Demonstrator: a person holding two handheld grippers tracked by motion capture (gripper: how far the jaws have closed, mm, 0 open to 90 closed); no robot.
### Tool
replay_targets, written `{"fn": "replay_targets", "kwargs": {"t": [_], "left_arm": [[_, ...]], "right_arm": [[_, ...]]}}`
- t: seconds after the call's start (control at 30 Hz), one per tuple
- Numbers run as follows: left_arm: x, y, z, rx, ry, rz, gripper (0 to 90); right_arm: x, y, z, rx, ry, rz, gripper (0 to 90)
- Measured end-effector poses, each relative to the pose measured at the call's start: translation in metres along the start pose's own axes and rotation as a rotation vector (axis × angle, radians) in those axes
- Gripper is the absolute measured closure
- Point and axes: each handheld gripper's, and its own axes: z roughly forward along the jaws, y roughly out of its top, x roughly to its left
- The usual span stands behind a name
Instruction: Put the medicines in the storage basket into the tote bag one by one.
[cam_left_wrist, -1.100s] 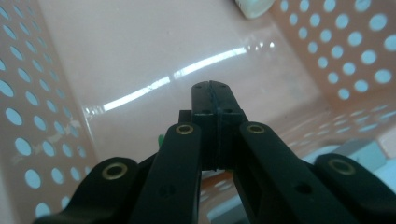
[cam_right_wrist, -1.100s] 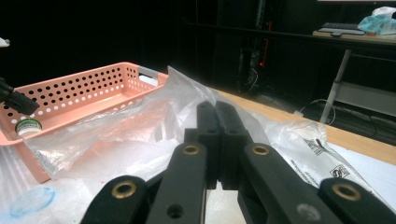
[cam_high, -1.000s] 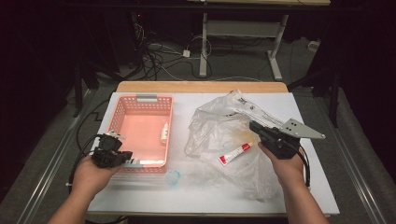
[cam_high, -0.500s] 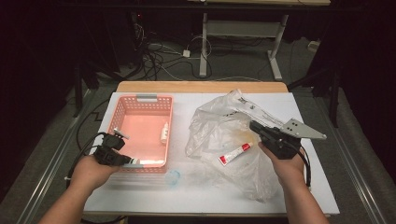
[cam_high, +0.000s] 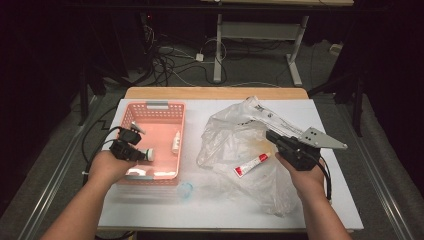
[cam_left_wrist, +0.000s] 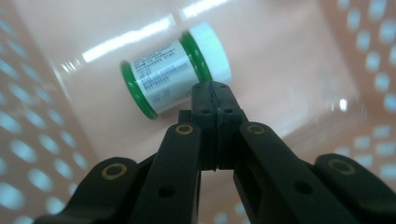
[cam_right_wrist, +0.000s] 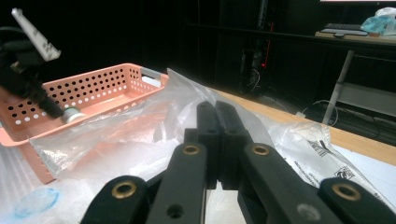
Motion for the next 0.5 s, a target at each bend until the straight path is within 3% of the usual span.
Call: {"fn": "replay_targets", "kwargs": {"t": [0.07,0.1,0.2,0.27,0.33,0.4,0.5], "left_arm": [[0.009,0.012,-0.003,-0.079,0.013,-0.049,71.0],[0.014,0.02,-0.002,-0.107,0.025,-0.08,58.6],[0.032,0.04,0.013,-0.138,-0.011,-0.194,32.4],[0.037,0.05,0.026,-0.124,-0.012,-0.233,28.8],[0.035,0.06,0.038,-0.099,0.075,-0.227,22.1],[0.036,0.069,0.048,-0.064,0.111,-0.221,21.0],[0.041,0.079,0.062,-0.025,0.097,-0.235,24.4]], "right_arm": [[0.0,-0.001,0.0,0.0,0.001,0.001,90.0],[0.0,-0.001,0.001,0.003,0.001,0.002,90.0],[0.001,-0.001,0.002,0.009,0.004,-0.002,90.0],[0.001,-0.001,0.003,0.009,0.009,-0.007,90.0],[0.001,-0.001,0.002,0.007,0.005,-0.006,90.0],[0.0,-0.002,0.002,0.006,0.003,-0.001,90.0],[-0.002,-0.004,0.003,0.012,0.001,-0.003,90.0]]}}
